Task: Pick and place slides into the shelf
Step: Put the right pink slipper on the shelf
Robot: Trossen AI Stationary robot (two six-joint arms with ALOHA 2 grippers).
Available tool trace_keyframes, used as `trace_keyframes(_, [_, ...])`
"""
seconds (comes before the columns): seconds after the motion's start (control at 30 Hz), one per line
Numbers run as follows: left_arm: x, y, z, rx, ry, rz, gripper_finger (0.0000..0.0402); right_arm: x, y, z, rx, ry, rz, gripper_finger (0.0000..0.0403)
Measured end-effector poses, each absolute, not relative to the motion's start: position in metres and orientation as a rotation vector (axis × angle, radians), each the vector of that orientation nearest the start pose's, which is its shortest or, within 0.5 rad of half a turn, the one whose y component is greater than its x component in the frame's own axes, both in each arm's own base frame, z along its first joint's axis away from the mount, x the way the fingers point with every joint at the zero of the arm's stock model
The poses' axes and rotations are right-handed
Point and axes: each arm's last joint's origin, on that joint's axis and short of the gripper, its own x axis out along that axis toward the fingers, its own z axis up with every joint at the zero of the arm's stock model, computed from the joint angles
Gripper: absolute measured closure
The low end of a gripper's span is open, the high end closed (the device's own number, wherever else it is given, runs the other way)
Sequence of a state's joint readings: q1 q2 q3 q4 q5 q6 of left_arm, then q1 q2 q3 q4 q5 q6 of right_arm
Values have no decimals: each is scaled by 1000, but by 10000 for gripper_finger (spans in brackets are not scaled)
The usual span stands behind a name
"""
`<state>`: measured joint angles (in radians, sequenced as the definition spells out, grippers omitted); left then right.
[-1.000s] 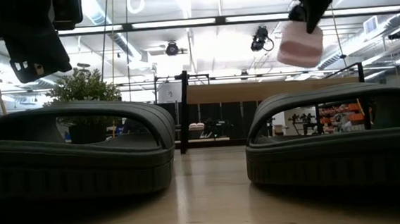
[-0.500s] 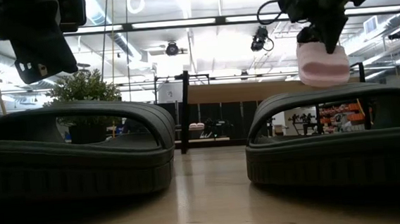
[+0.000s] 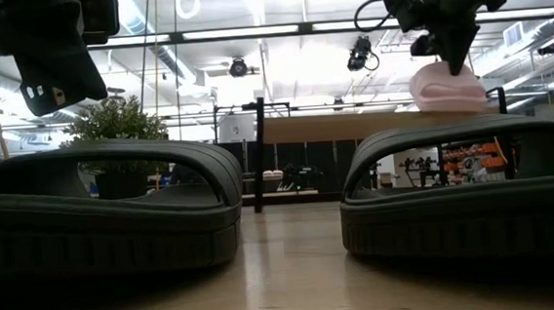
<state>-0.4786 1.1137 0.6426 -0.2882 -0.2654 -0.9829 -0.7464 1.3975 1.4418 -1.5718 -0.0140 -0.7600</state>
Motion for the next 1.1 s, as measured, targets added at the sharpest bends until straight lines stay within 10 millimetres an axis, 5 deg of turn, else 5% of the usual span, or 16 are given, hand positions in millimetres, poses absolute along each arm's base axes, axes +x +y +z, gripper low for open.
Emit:
trace_keyframes(0.4, [197, -94, 217, -661, 732, 158, 373, 161, -153, 338, -68, 1597, -123, 303])
trace_keyframes(1.1, [197, -94, 217, -662, 732, 158, 372, 164, -149, 339, -173, 1696, -227, 226])
